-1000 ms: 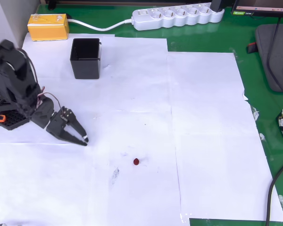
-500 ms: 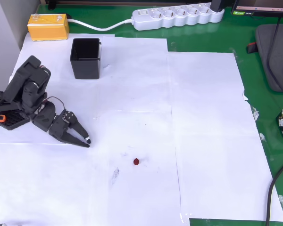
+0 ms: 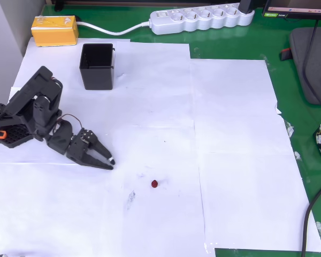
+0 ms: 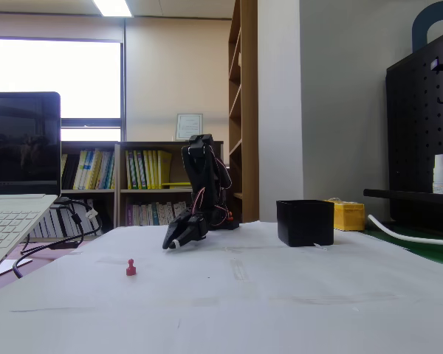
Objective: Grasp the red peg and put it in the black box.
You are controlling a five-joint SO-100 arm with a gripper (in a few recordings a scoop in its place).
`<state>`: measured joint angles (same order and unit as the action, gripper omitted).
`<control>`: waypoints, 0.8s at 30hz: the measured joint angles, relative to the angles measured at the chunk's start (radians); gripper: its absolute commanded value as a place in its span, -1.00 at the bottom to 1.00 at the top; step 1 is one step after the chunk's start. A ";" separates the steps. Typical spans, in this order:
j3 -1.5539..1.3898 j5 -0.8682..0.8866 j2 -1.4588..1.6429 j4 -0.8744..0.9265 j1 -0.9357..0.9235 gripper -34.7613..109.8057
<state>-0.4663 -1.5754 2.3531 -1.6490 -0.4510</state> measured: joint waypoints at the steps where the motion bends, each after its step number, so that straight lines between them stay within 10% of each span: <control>1: -0.012 0.000 0.008 0.006 -0.002 -0.42; 24: -0.057 0.046 -0.078 0.222 0.000 -0.17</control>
<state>-0.5231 -1.5294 2.2749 -1.4266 -0.4510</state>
